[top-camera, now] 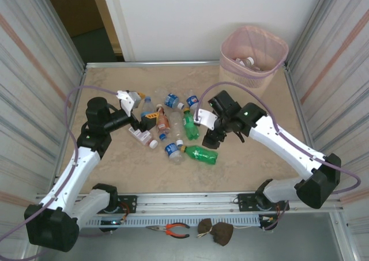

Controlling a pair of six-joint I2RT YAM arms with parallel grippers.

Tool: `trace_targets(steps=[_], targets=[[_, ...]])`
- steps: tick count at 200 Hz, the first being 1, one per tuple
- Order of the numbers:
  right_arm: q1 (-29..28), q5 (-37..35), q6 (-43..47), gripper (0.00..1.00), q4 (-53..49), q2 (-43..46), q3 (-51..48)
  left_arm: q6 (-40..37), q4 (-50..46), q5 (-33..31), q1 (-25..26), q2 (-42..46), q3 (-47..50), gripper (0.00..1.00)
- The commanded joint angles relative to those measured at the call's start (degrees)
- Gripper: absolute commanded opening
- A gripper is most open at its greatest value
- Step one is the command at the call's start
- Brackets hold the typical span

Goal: Put the plastic bottles in the bin

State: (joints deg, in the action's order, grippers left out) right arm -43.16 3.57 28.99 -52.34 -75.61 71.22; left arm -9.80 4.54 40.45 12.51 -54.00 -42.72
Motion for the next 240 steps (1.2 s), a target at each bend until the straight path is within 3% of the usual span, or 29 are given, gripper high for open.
trace_targets(steps=[1, 121, 240], targets=[[-2.52, -3.31, -1.51, 0.86, 1.53, -0.67, -2.22, 0.28, 1.09, 0.78, 0.49, 0.41, -0.59, 0.99], [-12.84, -12.65, -11.16, 0.89, 3.6, -17.46, -1.28, 0.29, 1.14, 0.76, 0.55, 0.61, -0.48, 0.99], [-14.44, -15.18, -13.96, 0.93, 0.06, -29.51, 2.25, 0.22, 1.09, 0.46, 0.44, 0.18, -0.37, 0.99]])
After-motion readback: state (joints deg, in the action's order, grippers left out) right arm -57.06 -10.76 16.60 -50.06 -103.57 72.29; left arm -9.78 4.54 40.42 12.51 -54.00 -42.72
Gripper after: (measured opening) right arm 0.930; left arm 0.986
